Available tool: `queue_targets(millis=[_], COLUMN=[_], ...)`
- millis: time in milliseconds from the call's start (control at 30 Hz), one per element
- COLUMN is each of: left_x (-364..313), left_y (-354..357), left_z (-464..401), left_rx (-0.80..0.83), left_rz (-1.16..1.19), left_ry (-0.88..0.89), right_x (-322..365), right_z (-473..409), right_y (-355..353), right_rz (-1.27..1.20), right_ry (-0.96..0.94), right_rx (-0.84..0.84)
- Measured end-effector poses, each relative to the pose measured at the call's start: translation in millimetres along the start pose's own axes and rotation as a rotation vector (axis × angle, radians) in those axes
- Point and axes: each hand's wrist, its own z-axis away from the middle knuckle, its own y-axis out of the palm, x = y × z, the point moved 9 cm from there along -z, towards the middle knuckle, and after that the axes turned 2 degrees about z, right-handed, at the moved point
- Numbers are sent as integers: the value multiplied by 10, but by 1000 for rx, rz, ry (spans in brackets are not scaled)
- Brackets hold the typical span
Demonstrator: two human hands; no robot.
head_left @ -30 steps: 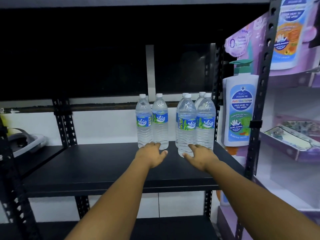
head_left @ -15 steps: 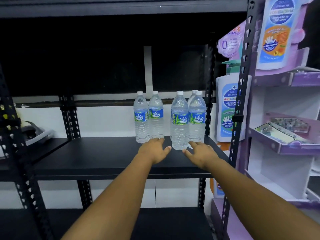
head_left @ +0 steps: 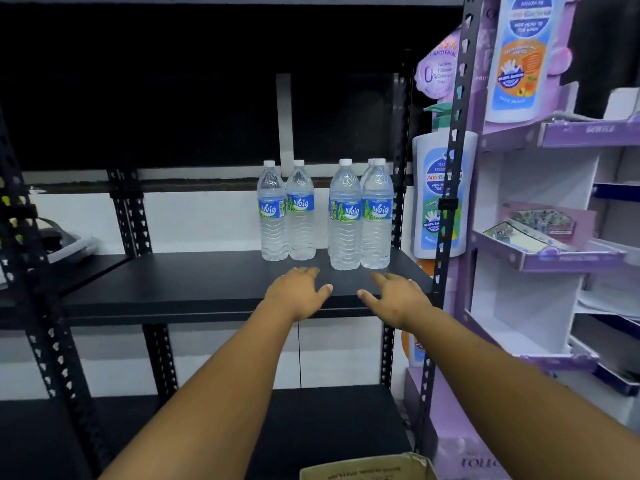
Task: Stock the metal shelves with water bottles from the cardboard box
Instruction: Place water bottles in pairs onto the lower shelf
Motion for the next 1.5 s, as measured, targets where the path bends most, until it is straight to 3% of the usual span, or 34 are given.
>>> queue_targets(millis=[567, 1033, 1500], left_x=[206, 686, 1597], left_y=[962, 1691, 2558], left_z=[1412, 2281, 3566], left_rx=[50, 104, 116], left_rz=[45, 190, 328], left_ry=[-57, -187, -461], right_x=[162, 583, 1256], right_z=[1205, 1934, 2681], right_y=[941, 2004, 3118], right_rz=[4, -237, -328], right_ry=[7, 24, -56], right_rx=[78, 217, 420])
